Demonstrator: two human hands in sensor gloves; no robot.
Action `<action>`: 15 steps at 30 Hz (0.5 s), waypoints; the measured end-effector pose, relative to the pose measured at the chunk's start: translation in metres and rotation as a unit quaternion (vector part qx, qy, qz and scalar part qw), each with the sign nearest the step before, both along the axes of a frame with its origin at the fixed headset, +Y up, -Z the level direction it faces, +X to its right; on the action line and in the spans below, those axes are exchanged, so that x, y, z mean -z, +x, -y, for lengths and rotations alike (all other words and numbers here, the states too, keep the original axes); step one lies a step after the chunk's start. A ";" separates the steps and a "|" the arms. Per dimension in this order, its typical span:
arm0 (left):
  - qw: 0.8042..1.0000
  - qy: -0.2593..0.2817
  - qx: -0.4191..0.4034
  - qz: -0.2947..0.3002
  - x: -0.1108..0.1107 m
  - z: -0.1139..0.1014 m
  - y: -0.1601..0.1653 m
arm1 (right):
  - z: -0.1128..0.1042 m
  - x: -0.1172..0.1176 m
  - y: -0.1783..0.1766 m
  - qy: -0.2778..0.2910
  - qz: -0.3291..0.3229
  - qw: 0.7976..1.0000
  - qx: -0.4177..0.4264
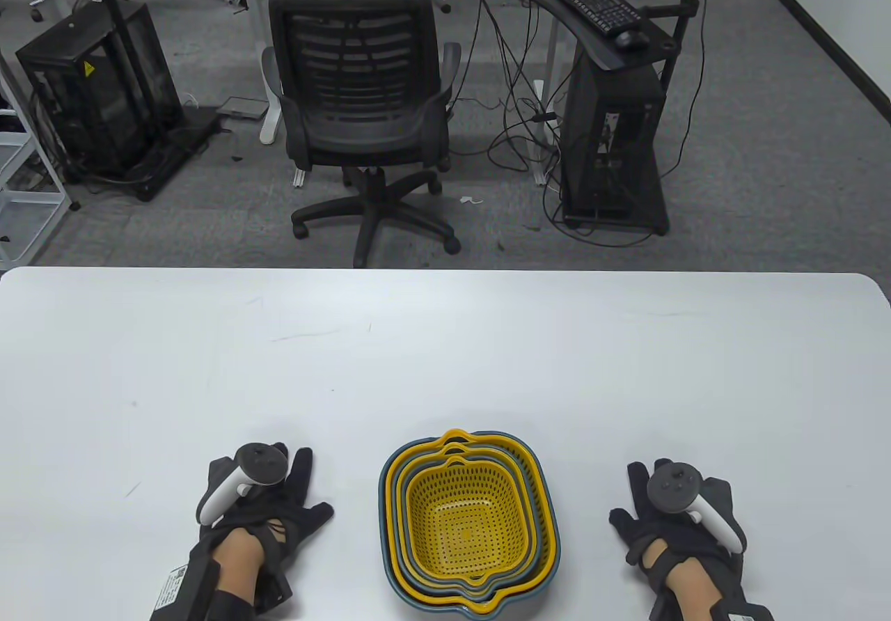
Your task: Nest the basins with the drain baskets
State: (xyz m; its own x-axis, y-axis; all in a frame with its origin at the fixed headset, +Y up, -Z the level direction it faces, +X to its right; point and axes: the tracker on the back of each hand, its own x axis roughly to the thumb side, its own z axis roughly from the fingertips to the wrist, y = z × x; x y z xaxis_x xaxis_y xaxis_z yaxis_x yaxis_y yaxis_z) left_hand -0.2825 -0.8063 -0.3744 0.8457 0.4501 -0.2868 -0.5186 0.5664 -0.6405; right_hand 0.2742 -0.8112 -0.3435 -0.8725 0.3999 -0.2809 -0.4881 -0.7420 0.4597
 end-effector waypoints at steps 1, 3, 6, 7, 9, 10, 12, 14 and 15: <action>1.000 -0.001 0.000 -0.001 0.000 0.000 0.000 | 0.000 0.000 0.000 0.000 0.000 1.000 -0.002; 1.000 -0.004 0.000 -0.001 0.000 -0.001 0.000 | 0.000 0.000 -0.001 -0.002 -0.001 1.000 -0.003; 1.000 -0.005 0.000 -0.002 0.000 -0.001 0.000 | -0.001 -0.001 -0.001 -0.005 -0.002 1.000 -0.003; 1.000 -0.005 0.000 -0.002 0.000 -0.001 0.000 | -0.001 -0.001 -0.001 -0.005 -0.002 1.000 -0.004; 1.000 -0.005 0.002 -0.002 0.001 -0.001 0.001 | -0.001 -0.001 -0.002 -0.006 -0.003 1.000 -0.007; 1.000 -0.006 0.003 -0.002 0.001 -0.001 0.001 | -0.001 -0.001 -0.002 -0.006 -0.003 1.000 -0.007; 1.000 -0.006 0.005 -0.003 0.001 -0.001 0.001 | -0.001 -0.001 -0.002 -0.006 -0.003 1.000 -0.006; 1.000 -0.005 0.006 -0.003 0.001 -0.001 0.001 | -0.001 -0.001 -0.002 -0.007 -0.003 1.000 -0.006; 1.000 -0.004 0.008 -0.003 0.001 0.000 0.001 | -0.001 -0.001 -0.002 -0.008 -0.003 1.000 -0.005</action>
